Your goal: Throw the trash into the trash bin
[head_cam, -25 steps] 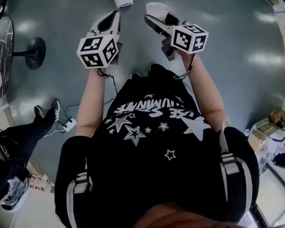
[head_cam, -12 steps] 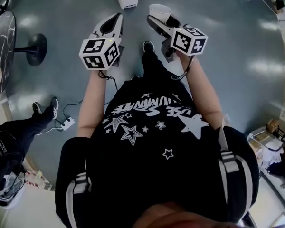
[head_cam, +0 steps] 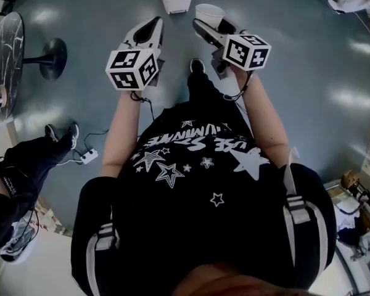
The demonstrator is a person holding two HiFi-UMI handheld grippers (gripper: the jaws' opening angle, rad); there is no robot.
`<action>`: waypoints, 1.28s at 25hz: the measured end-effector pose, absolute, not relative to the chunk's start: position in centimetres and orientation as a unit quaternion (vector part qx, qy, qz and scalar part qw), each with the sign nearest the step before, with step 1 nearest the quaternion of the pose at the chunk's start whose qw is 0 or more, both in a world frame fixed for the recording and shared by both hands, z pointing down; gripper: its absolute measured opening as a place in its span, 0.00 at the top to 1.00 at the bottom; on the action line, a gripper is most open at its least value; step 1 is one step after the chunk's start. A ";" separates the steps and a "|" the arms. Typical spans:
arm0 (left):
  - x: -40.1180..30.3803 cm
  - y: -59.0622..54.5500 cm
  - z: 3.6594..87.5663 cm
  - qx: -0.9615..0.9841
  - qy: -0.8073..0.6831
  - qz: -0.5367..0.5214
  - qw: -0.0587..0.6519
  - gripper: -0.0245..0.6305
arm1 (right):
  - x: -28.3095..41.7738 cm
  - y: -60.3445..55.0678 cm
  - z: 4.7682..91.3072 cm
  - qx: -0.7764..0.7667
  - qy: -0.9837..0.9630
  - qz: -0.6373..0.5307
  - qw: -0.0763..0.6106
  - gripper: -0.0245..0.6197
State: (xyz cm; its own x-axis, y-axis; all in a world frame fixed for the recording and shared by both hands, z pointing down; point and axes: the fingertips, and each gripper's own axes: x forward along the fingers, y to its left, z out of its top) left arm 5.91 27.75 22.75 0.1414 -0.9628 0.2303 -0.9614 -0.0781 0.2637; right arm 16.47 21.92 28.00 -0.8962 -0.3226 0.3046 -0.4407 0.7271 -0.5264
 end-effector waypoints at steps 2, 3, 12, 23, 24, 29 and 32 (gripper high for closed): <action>5.5 26.3 22.7 0.732 -0.658 0.000 0.179 0.95 | 15.9 20.4 28.4 0.201 -0.924 0.309 0.100 0.47; 5.3 25.5 22.7 0.730 -0.659 0.000 0.179 0.95 | 15.7 19.6 28.5 0.198 -0.924 0.311 0.101 0.47; 4.7 19.0 22.1 0.714 -0.675 -0.001 0.186 0.95 | 15.2 12.7 28.2 0.179 -0.926 0.313 0.110 0.47; 4.4 12.5 22.6 0.697 -0.691 0.006 0.191 0.95 | 15.4 5.3 28.8 0.162 -0.928 0.312 0.124 0.47; 4.4 12.1 22.7 0.696 -0.692 0.007 0.191 0.95 | 15.4 4.8 28.8 0.160 -0.929 0.310 0.125 0.47; 4.0 10.8 22.9 0.689 -0.699 0.010 0.192 0.95 | 15.1 2.1 28.6 0.153 -0.931 0.306 0.128 0.47; 4.0 10.8 23.4 0.684 -0.702 0.007 0.198 0.95 | 15.2 1.5 28.8 0.155 -0.929 0.310 0.129 0.47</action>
